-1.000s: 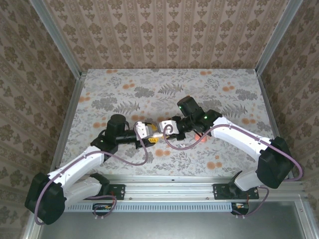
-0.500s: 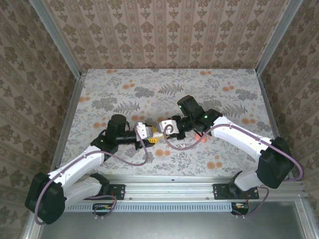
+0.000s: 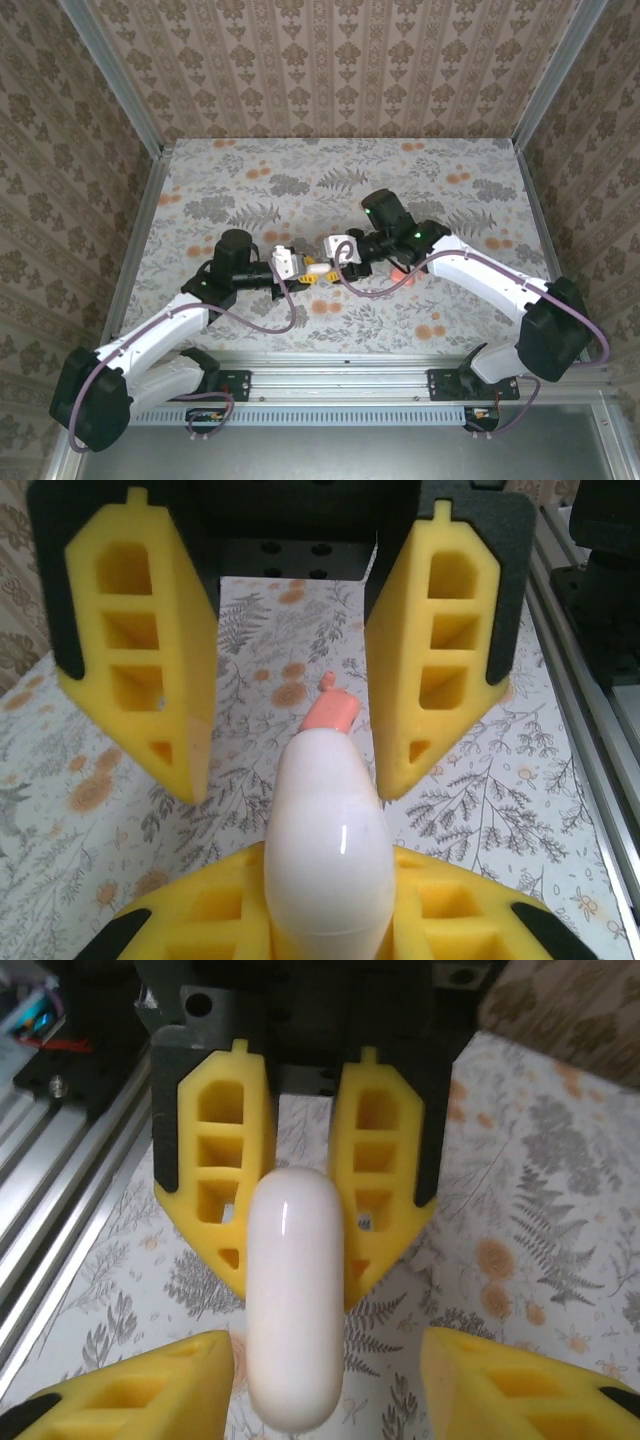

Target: Insert wireless bluetooth earbuds into charging case

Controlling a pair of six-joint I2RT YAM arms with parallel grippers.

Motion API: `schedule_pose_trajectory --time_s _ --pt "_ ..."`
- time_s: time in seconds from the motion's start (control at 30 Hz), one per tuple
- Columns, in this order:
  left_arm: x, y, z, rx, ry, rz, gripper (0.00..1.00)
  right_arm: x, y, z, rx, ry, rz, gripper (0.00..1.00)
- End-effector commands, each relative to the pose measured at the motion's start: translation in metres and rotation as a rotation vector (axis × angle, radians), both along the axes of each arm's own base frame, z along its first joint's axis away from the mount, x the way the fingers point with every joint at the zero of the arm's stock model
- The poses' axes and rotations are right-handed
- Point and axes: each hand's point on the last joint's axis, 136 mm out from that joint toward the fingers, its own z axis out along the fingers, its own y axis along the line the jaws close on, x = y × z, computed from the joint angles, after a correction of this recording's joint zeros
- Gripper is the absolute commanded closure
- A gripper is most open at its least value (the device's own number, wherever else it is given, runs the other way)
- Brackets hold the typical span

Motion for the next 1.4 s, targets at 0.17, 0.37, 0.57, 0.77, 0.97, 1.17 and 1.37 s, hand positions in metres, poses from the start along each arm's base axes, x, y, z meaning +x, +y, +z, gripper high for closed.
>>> schedule_pose_trajectory --time_s 0.17,0.37,0.57,0.77,0.97,1.17,1.37 --pt "-0.003 -0.003 0.022 -0.155 -0.010 -0.032 0.82 -0.009 -0.007 0.048 0.346 0.053 -0.019 0.40" --pt "0.002 -0.003 0.027 -0.235 0.013 -0.030 0.82 -0.012 -0.001 0.053 0.403 0.121 0.006 0.37" --pt "0.003 -0.002 0.031 -0.290 0.032 -0.041 0.82 -0.010 0.003 0.054 0.410 0.138 0.022 0.37" --pt "0.003 -0.003 0.033 -0.307 0.030 -0.046 0.83 -0.006 0.008 0.052 0.402 0.153 0.028 0.37" --pt "0.004 -0.004 0.036 -0.310 0.029 -0.053 0.82 0.003 0.012 0.053 0.407 0.139 0.014 0.38" --pt "0.003 -0.004 0.036 -0.306 0.036 -0.058 0.83 0.012 0.016 0.049 0.394 0.148 0.012 0.38" --pt "0.001 -0.003 0.039 -0.312 0.029 -0.060 0.83 0.020 0.014 0.051 0.388 0.125 -0.011 0.38"
